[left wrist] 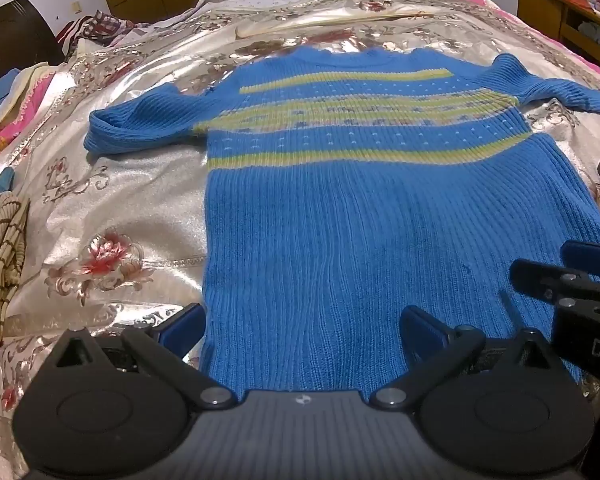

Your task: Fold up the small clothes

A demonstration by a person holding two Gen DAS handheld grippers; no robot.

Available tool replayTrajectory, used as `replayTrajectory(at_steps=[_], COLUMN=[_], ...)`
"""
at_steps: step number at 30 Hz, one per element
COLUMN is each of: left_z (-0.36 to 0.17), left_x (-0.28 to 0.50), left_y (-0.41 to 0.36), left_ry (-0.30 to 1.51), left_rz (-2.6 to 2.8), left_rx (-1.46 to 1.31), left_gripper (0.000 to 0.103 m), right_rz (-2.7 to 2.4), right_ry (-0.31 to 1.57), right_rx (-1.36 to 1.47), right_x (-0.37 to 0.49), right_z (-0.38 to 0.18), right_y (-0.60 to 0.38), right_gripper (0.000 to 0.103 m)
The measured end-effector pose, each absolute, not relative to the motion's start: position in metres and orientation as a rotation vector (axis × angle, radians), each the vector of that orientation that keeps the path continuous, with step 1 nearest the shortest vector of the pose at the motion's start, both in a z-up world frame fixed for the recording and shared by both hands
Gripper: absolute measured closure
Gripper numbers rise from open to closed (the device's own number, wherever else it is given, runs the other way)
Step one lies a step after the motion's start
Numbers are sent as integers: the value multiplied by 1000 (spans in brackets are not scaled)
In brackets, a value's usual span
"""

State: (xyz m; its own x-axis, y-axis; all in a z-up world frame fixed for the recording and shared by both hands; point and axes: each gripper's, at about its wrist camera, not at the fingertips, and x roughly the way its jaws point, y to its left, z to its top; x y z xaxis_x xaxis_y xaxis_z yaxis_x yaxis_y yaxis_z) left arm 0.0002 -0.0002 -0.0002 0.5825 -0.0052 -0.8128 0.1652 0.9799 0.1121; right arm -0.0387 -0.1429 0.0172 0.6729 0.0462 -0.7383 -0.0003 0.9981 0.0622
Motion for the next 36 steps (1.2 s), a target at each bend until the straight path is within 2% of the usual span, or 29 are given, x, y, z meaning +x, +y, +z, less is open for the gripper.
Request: replayTrajectory(at_steps=[4,36], left_z=[-2,-4], left_x=[0,-1], left_y=[0,-2], left_ry=[944,939], left_rz=[-101,-93], left_rx=[184,198], left_gripper=[0,0], right_rz=[-6,9], right_ry=[817,824], right_rx=[7,25], right_x=[-39,-37], right_z=[16,14], right_y=[-140,-143], right_gripper=[51,50])
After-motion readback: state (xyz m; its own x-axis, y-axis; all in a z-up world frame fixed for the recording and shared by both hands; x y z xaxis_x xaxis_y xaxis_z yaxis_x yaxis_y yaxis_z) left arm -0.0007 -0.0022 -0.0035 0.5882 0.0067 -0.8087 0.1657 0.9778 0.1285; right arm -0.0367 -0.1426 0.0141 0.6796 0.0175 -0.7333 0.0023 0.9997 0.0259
